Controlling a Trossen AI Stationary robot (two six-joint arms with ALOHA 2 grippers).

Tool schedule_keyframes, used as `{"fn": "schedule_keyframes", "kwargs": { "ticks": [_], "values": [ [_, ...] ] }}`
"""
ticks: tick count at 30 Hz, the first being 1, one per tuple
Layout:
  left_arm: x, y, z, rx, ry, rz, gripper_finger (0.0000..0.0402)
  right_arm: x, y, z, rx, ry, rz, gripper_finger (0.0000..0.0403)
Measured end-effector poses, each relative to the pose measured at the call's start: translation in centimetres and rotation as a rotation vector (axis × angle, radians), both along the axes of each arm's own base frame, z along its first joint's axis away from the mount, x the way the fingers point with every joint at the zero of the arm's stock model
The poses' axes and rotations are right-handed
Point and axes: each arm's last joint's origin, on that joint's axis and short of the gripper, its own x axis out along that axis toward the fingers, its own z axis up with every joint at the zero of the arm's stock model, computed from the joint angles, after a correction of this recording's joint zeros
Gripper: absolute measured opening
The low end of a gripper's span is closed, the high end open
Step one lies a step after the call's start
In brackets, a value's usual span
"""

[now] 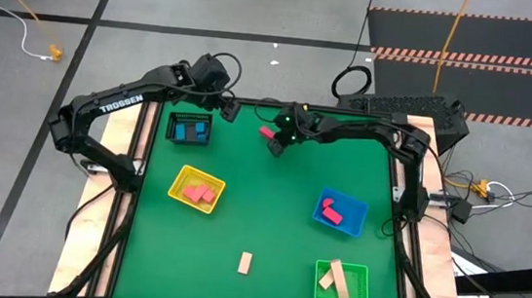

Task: Sort & place blocks by color
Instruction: Put the red rectangular block into the blue basket

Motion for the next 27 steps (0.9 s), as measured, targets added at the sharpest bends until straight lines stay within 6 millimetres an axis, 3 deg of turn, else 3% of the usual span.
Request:
{"fn": "schedule_keyframes", "kwargs": {
  "ticks": [9,18,22,27],
  "values": [
    [0.0,-0.2,-0.1,0.010,0.017,-0.027,0.0235,-2.1,3.6,7.0,-0.003,0.023,0.074,0.0087],
    [0.2,-0.5,-0.1,0.020,0.031,-0.058,0.0234,-7.7,10.0,14.1,0.109,0.104,0.093,0.0087],
    [0.5,-1.0,-0.1,0.020,0.031,-0.079,0.0234,-9.9,13.4,15.6,0.192,0.097,0.069,0.0087],
    [1.1,-2.0,-0.1,0.021,0.030,-0.120,0.0234,-12.7,17.6,14.9,0.344,0.094,0.002,0.0087]
  ]
}}
